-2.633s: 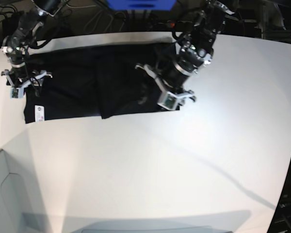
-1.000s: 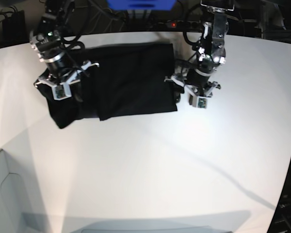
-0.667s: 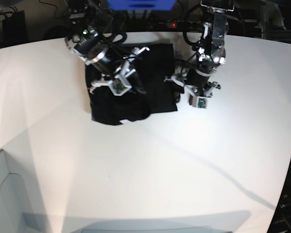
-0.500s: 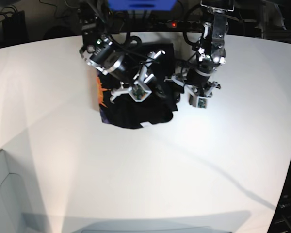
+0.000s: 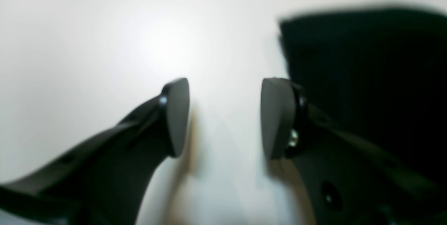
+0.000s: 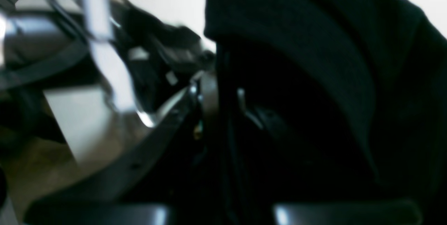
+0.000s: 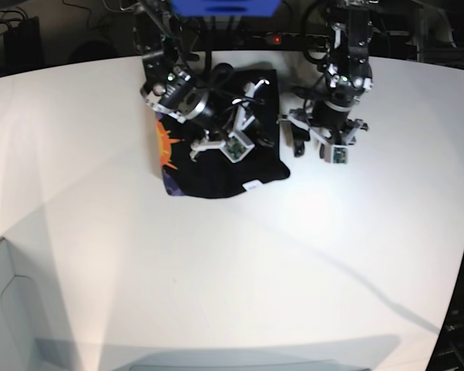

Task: Fold the T-shirt properly
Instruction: 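Lift the strip's end with the right gripper and fold it over toward the left gripper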

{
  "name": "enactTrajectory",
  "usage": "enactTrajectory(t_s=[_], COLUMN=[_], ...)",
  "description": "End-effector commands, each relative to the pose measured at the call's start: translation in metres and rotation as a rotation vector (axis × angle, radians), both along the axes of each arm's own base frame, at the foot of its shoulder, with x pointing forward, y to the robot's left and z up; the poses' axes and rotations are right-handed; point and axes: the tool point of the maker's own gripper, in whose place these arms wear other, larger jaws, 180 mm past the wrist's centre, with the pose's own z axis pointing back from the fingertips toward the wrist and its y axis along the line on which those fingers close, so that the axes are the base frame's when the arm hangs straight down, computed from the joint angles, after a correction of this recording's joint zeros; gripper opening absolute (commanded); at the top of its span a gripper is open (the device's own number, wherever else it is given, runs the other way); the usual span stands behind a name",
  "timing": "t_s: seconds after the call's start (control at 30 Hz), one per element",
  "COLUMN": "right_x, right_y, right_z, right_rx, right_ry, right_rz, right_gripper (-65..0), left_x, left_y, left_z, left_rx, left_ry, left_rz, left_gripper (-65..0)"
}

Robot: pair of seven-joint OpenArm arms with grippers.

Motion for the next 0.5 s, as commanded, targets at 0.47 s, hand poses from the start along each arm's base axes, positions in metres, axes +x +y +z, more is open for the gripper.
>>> enactTrajectory(t_s=[0.47], right_x=[0.006], right_y=[-0.021], right_z=[0.066], right_rx=[0.045], right_ry=[-0.198], right_rz=[-0.04], right_gripper=[-29.9], left_x=[-0.031], left_y=[0.121], left_z=[0.047], left_rx=[0.155], left_ry=[-0.092], left_rz=[0.279], left_gripper=[-33.0])
